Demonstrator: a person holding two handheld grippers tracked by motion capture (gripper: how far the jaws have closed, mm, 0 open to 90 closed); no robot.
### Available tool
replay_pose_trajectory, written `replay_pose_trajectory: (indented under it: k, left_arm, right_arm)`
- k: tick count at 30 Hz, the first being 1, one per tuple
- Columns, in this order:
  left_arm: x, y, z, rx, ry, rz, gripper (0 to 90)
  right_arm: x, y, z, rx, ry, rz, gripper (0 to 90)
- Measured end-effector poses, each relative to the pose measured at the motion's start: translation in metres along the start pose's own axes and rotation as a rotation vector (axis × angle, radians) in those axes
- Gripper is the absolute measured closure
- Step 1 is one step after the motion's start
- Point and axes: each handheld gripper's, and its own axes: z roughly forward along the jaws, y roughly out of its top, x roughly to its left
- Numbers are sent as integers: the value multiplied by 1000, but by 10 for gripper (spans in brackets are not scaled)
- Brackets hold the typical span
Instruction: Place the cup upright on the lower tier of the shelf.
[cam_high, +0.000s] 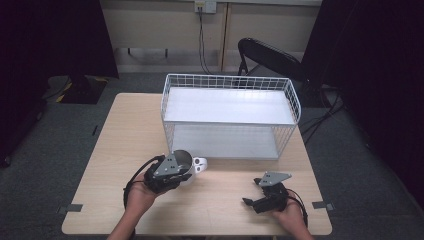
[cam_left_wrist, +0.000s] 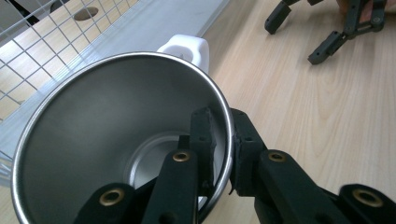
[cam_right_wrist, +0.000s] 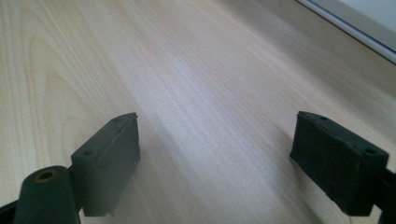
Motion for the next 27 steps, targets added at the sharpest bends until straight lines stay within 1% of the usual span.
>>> replay_pose_trajectory:
  k: [3,7,10,12,14,16,18,22,25,27]
  left_arm:
    - [2,3,3,6,2,4,823]
    - [4,8,7,2,5,-3,822]
    - [6,12,10,11,10,4,822]
    - [7,13,11,9,13,-6,822]
    - [9,14,12,11,17,-2,822]
    - [10,15,13,8,22,-18,823]
    - [12,17,13,11,28,-9,822]
    - [15,20,15,9,40,-11,822]
    - [15,22,17,5,38,-22,822]
    - [16,23,18,6,39,-20,823]
  right_arm:
    - [0,0,0,0,0,0,144]
    - [0,0,0,0,0,0,144]
    - [0,0,0,0,0,-1,144]
    - [0,0,0,0,0,0,144]
    - [0,0,0,0,0,-1,144]
    - [0,0,0,0,0,0,144]
    - [0,0,0,0,0,-1,144]
    - [0,0,0,0,0,-1,143]
    - [0,0,0,0,0,-1,142]
    - [0,0,0,0,0,-1,142]
